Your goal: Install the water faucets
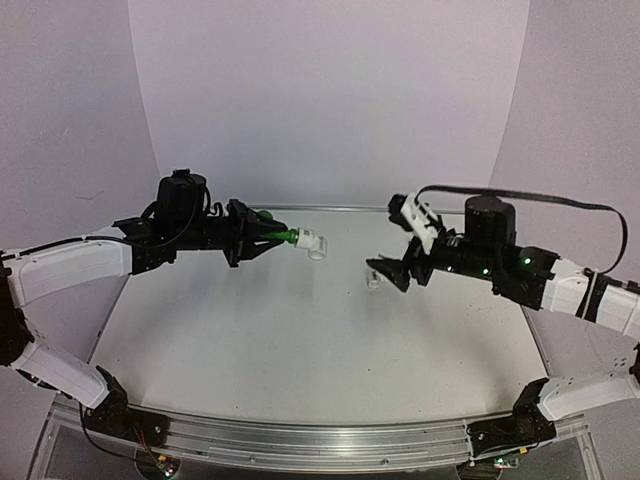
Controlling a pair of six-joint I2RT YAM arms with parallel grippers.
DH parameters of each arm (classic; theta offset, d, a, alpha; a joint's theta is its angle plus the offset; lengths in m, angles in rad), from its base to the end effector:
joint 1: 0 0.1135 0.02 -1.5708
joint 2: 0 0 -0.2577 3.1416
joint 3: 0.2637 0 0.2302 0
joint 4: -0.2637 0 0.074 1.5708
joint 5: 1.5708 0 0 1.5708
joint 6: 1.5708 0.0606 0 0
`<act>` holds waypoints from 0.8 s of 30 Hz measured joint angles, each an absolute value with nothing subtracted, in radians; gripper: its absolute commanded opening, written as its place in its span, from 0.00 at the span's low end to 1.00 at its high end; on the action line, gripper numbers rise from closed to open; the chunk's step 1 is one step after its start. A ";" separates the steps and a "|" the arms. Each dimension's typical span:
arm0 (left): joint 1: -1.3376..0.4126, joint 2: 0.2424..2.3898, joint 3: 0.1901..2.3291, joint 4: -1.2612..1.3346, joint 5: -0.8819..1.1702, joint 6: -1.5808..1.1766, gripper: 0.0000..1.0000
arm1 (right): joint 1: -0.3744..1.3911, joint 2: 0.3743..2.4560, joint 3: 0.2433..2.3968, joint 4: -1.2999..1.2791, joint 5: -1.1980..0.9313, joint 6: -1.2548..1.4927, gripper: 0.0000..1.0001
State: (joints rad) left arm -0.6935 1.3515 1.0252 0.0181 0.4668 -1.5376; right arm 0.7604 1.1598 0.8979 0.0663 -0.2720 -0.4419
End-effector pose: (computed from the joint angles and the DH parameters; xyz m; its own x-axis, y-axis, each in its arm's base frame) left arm 0.2254 -0.2228 0.3118 -0.9079 -0.4059 0.1048 -0.2032 0.2075 -0.9569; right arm 0.1895 0.2028 0.3244 0.2383 -0.3419 -0.9090 -0.8329 0.4094 -0.3723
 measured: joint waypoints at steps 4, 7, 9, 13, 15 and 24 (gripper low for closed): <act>-0.684 1.377 1.013 0.077 0.545 -1.662 0.00 | 0.830 1.226 0.789 0.212 -0.341 -0.665 0.98; -0.683 1.391 0.999 0.109 0.590 -1.737 0.00 | 0.873 1.308 0.730 0.407 -0.341 -0.802 0.98; -0.683 1.396 0.989 0.129 0.613 -1.772 0.00 | 0.899 1.365 0.713 0.525 -0.330 -0.876 0.98; -0.673 1.396 0.967 0.153 0.640 -1.817 0.00 | 0.936 1.468 0.705 0.728 -0.283 -1.005 0.98; -0.667 1.396 0.958 0.165 0.647 -1.832 0.00 | 0.942 1.504 0.706 0.803 -0.270 -1.052 0.98; -0.669 1.396 0.945 0.194 0.684 -1.843 0.00 | 0.961 1.613 0.763 0.959 -0.222 -1.149 0.76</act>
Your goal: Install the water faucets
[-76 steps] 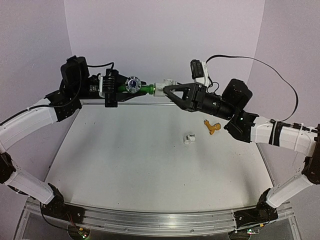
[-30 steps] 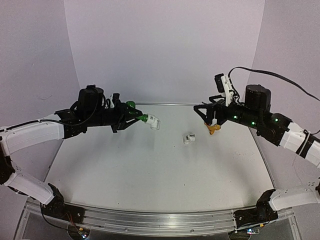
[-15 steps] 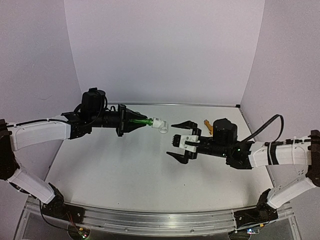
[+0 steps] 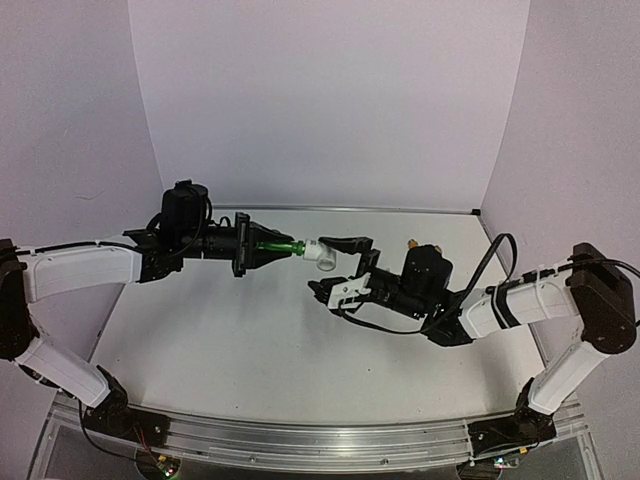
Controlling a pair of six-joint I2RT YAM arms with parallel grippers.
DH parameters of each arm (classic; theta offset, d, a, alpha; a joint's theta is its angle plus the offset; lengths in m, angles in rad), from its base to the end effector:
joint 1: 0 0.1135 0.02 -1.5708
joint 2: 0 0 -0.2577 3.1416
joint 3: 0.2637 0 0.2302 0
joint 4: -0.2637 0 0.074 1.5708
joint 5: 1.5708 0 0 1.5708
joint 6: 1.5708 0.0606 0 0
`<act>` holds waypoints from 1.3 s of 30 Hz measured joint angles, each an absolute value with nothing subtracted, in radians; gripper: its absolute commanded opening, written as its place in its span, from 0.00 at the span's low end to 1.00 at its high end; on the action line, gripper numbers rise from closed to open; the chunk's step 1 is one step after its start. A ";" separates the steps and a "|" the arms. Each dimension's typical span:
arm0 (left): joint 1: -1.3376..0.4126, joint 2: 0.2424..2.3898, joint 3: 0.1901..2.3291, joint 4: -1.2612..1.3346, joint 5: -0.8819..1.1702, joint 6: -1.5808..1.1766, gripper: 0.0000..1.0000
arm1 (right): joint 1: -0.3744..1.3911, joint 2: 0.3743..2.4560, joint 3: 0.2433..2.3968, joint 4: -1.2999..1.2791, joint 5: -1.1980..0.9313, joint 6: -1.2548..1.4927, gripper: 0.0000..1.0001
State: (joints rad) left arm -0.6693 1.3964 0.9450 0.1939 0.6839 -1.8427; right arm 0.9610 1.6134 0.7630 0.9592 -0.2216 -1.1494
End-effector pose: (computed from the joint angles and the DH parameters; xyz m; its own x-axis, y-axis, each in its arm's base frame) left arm 0.2260 -0.2276 0.2935 -0.8712 -0.2628 0.4147 -0.4502 0.0908 -0.8883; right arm 0.1924 0.2987 0.2580 0.8694 -0.3100 -0.3848 -0.3215 0.2365 -0.9169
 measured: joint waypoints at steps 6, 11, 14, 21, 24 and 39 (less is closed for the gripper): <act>-0.669 1.396 0.940 0.200 0.689 -1.843 0.00 | 0.961 1.631 0.793 0.990 -0.204 -1.159 0.62; -0.669 1.393 0.937 0.211 0.689 -1.843 0.00 | 0.963 1.636 0.799 1.000 -0.195 -1.155 0.53; -0.669 1.391 0.933 0.212 0.689 -1.843 0.00 | 0.965 1.641 0.803 1.002 -0.188 -1.151 0.49; -0.669 1.388 0.930 0.219 0.688 -1.842 0.00 | 0.966 1.643 0.808 1.002 -0.183 -1.130 0.32; -0.667 1.388 0.926 0.218 0.687 -1.841 0.00 | 0.970 1.643 0.808 1.001 -0.185 -1.120 0.20; -0.668 1.399 0.920 0.214 0.687 -1.800 0.00 | 0.971 1.617 0.808 0.925 -0.203 -0.946 0.01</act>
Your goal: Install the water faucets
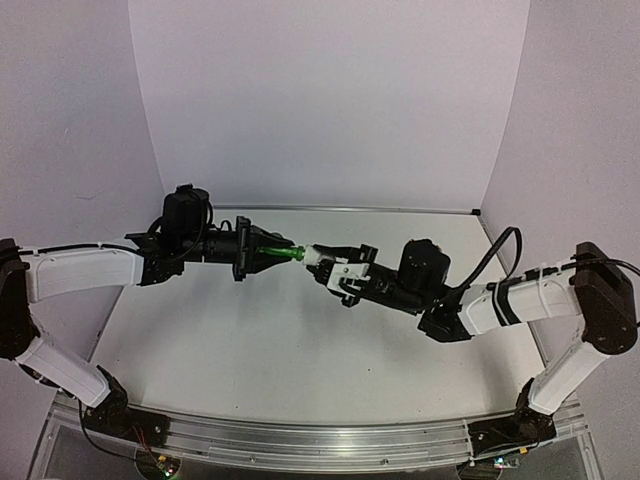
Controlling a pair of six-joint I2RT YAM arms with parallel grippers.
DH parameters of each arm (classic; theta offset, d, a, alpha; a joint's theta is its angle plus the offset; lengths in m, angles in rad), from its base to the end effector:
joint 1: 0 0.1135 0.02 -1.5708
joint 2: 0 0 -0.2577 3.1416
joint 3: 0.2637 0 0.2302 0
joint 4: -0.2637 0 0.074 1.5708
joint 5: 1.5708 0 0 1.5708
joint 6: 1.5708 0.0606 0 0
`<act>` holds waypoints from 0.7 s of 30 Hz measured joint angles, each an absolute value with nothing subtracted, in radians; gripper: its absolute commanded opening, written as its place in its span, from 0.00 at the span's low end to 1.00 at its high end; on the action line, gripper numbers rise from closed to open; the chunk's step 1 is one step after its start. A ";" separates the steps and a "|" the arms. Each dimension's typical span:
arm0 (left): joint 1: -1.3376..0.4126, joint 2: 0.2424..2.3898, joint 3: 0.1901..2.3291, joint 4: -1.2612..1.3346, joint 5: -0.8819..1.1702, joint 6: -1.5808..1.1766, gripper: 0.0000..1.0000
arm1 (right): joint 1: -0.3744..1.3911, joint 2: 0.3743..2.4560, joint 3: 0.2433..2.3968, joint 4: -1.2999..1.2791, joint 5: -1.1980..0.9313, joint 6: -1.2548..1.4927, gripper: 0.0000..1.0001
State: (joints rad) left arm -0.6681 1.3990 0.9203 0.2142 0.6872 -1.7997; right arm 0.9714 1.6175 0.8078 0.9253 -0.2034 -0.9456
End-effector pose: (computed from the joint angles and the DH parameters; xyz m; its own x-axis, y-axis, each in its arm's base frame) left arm 0.2254 -0.2269 0.2867 -0.8880 -0.2583 0.3805 -0.4176 0.1061 -0.9024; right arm 0.1937 0.3052 0.2668 0.7856 -0.2579 -0.5625 -0.4868 0.3036 -0.8191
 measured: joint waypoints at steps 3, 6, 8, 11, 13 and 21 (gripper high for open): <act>-0.670 1.413 0.921 0.226 0.697 -1.783 0.00 | 0.971 1.594 0.807 0.884 -0.213 -0.891 0.00; -0.671 1.433 0.922 0.236 0.706 -1.756 0.00 | 0.971 1.576 0.806 0.839 -0.209 -0.811 0.00; -0.674 1.448 0.928 0.237 0.709 -1.722 0.00 | 0.971 1.564 0.807 0.799 -0.200 -0.741 0.00; -0.680 1.464 0.933 0.236 0.709 -1.638 0.00 | 0.971 1.543 0.816 0.720 -0.192 -0.618 0.00; -0.682 1.466 0.938 0.235 0.709 -1.565 0.00 | 0.970 1.529 0.824 0.681 -0.191 -0.534 0.00; -0.701 1.441 0.978 0.239 0.745 -1.171 0.00 | 0.968 1.438 0.837 0.587 -0.223 -0.185 0.00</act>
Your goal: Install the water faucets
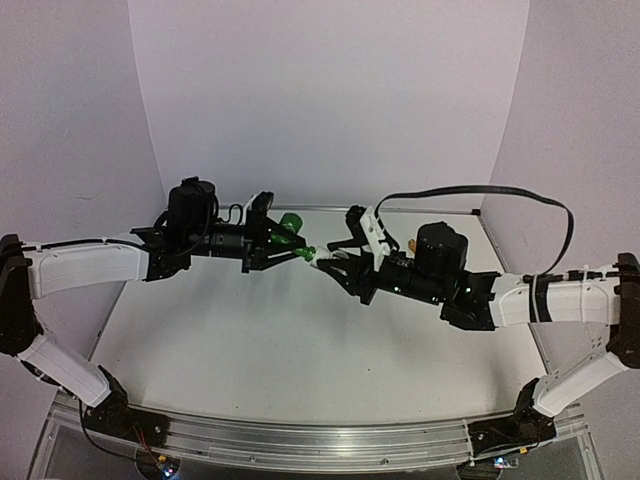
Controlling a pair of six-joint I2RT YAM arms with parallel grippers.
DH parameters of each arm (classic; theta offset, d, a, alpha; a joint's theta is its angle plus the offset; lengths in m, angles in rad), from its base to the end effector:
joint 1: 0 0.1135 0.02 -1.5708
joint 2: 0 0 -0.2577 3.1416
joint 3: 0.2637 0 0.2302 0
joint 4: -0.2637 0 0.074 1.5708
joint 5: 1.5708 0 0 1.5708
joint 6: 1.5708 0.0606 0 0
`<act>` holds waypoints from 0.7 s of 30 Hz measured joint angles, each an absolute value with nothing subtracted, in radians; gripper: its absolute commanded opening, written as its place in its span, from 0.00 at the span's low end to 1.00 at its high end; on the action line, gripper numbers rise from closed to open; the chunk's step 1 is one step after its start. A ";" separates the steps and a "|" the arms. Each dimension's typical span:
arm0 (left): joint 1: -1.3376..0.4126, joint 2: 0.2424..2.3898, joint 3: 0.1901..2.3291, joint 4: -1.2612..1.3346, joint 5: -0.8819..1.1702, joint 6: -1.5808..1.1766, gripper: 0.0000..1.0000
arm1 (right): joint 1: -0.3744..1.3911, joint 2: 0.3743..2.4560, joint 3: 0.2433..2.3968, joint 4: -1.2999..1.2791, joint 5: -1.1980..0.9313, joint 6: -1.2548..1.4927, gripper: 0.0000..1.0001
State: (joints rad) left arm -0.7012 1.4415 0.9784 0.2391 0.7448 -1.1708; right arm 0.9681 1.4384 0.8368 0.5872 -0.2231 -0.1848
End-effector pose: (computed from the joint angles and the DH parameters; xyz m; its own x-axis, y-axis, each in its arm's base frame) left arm 0.2241 -0.2430 0.2971 -0.9681 -0.0689 -0.2410 0.2250 0.1847 -0.9567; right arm 0.1796 0.2846 0.2907 0.1626 -0.0797 -0.9835 -0.9145 0.3621 -0.1806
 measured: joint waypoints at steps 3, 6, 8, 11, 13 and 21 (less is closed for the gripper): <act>-0.702 1.422 0.985 0.283 0.798 -1.007 0.00 | 0.967 1.398 0.863 0.544 -0.256 -0.048 0.00; -0.700 1.407 0.998 0.331 0.860 -0.838 0.00 | 0.966 1.368 0.905 0.487 -0.296 0.078 0.00; -0.695 1.390 1.006 0.357 0.904 -0.717 0.00 | 0.965 1.360 0.956 0.438 -0.326 0.169 0.00; -0.684 1.364 1.021 0.391 0.975 -0.528 0.00 | 0.965 1.357 1.024 0.383 -0.377 0.291 0.00; -0.680 1.347 1.028 0.415 1.033 -0.380 0.00 | 0.966 1.357 1.058 0.362 -0.416 0.374 0.00; -0.666 1.305 1.029 0.477 1.253 0.212 0.00 | 0.954 1.399 1.168 0.305 -0.601 0.715 0.00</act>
State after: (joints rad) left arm -0.6663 1.3045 1.0286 0.4766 1.2530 0.2123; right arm 0.9535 1.3986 1.1677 0.3045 -0.6008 0.7148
